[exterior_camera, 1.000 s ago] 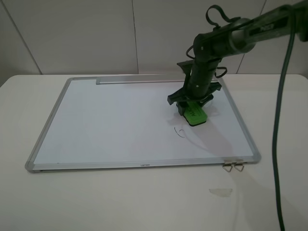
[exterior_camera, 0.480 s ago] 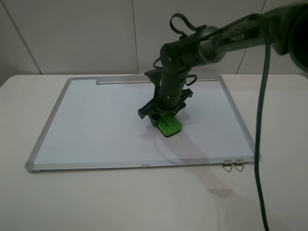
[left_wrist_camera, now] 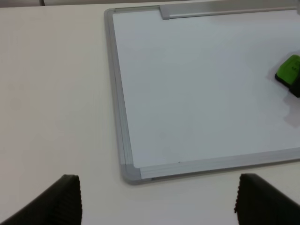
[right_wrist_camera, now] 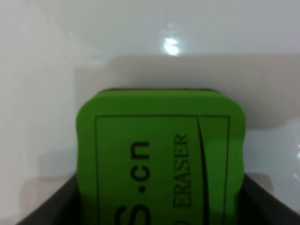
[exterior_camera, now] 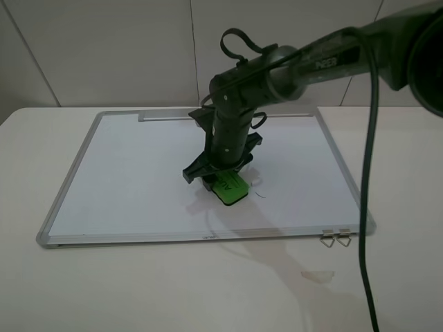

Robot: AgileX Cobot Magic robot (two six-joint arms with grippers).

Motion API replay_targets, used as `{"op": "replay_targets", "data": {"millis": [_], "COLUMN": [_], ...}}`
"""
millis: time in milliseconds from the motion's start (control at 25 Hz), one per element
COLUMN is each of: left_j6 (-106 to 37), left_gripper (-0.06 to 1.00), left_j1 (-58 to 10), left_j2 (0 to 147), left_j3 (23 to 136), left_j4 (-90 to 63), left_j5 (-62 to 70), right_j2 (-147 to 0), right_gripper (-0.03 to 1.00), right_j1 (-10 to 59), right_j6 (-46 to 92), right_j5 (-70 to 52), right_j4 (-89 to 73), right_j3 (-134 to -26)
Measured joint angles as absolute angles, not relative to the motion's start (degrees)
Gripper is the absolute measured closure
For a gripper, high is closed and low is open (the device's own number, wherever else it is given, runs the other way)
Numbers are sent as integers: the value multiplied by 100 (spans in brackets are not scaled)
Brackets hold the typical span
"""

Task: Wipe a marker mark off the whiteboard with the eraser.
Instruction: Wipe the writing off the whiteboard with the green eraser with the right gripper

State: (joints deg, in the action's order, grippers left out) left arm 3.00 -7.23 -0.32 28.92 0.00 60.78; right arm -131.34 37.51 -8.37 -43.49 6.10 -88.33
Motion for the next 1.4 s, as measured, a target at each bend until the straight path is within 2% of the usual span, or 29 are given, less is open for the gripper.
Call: {"op": "replay_targets", "data": {"millis": [160,360,640,960,1200,1400], "left_j6": [300,300,300,300,300,300], "left_gripper": [26,26,26,26,26,26], "left_j1": [-723,-723,-723,-723,-723,-723], "left_j2": [-32,-32,-32,-32,-32,-32], "left_j3": [2892,2892,2892,2892,2892,2892], "left_j4": [0,0,0,0,0,0], "left_j5": [6078,6078,6078,6078,6078,6078], "right_j2": [-12979,-12855,-12841,-12817,-12744,-12807], "right_gripper": [38,38,38,38,38,38], "right_j1": [3612,3097,2358,2528,3157,3591], "right_j6": [-950,-950,-950,-145,161,230], "right_j5": [-3757,-3032,-2997,-3193,-3556,-4348], "right_j4": [685,758,768,200,37,-268], "right_j3": [-8336,-7885,-7836,-7836,-7838,-8265]}}
